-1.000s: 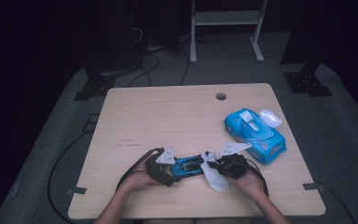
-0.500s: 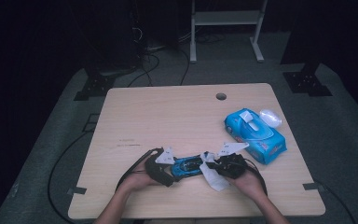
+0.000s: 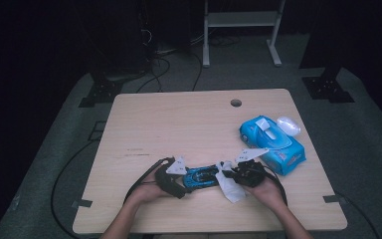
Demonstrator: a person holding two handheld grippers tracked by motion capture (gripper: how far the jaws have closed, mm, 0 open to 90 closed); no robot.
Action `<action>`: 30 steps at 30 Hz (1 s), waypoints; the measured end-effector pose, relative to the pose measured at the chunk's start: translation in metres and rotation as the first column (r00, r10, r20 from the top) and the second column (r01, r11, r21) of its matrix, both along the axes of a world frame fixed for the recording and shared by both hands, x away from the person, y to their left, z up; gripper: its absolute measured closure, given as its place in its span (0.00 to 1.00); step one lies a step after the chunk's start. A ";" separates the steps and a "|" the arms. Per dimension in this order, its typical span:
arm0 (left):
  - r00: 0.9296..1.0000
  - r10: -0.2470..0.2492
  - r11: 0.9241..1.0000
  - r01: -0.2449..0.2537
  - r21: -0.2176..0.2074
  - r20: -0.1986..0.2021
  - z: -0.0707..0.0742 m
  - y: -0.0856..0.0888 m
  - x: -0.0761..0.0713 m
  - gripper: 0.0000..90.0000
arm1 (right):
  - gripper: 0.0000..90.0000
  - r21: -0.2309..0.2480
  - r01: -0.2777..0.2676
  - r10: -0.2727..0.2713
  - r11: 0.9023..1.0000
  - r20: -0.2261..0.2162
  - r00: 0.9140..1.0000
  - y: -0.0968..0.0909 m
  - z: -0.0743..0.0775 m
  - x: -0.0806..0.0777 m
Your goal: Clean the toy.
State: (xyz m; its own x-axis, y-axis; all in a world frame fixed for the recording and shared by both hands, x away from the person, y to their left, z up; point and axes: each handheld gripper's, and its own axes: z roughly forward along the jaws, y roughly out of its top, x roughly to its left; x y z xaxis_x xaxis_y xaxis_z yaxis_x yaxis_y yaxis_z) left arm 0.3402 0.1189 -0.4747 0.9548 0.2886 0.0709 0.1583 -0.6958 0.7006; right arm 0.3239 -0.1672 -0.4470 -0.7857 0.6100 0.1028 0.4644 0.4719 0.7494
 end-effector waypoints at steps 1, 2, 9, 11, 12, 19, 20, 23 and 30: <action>1.000 0.001 1.000 -0.001 0.000 0.000 0.000 0.000 0.000 0.28 | 0.95 -0.002 -0.004 0.004 1.000 0.003 1.000 0.001 0.000 0.000; 1.000 0.001 1.000 -0.001 0.001 0.001 0.000 0.000 0.000 0.28 | 0.95 0.000 -0.004 0.004 1.000 0.000 1.000 0.001 0.000 0.000; 1.000 -0.003 1.000 0.003 0.003 0.000 0.000 0.001 0.001 0.28 | 0.95 0.041 -0.016 0.016 0.999 -0.018 1.000 0.001 -0.002 -0.003; 1.000 -0.004 1.000 0.004 0.006 0.002 0.000 0.001 0.001 0.28 | 0.95 0.054 -0.012 0.014 0.998 -0.031 0.999 0.000 -0.003 -0.003; 1.000 -0.004 1.000 0.004 0.006 0.002 0.001 0.001 0.001 0.28 | 0.95 0.061 -0.014 0.016 0.998 -0.032 0.999 0.000 -0.004 -0.002; 1.000 0.004 1.000 -0.004 0.008 0.005 0.001 0.002 0.001 0.28 | 0.95 0.050 -0.019 0.020 0.999 -0.026 0.999 0.003 -0.005 -0.002; 1.000 0.006 1.000 -0.006 0.009 0.004 0.001 0.002 0.001 0.28 | 0.95 0.049 -0.019 0.020 0.999 -0.026 0.999 0.003 -0.005 -0.002; 1.000 0.003 1.000 -0.003 0.011 0.003 0.001 0.002 0.001 0.28 | 0.95 0.025 -0.035 0.035 0.999 -0.018 0.999 0.003 -0.002 -0.004; 1.000 0.000 1.000 0.000 0.010 -0.003 0.001 0.003 0.002 0.28 | 0.95 0.041 0.001 -0.002 0.999 0.004 1.000 0.013 0.002 0.002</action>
State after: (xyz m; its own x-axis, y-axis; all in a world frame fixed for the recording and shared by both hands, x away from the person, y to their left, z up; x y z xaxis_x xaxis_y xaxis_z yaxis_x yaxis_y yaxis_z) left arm 0.3423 0.1221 -0.4737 0.9551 0.2876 0.0713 0.1600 -0.7030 0.6930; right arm 0.3262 -0.1539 -0.4452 -0.7852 0.6066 0.1247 0.4623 0.4401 0.7698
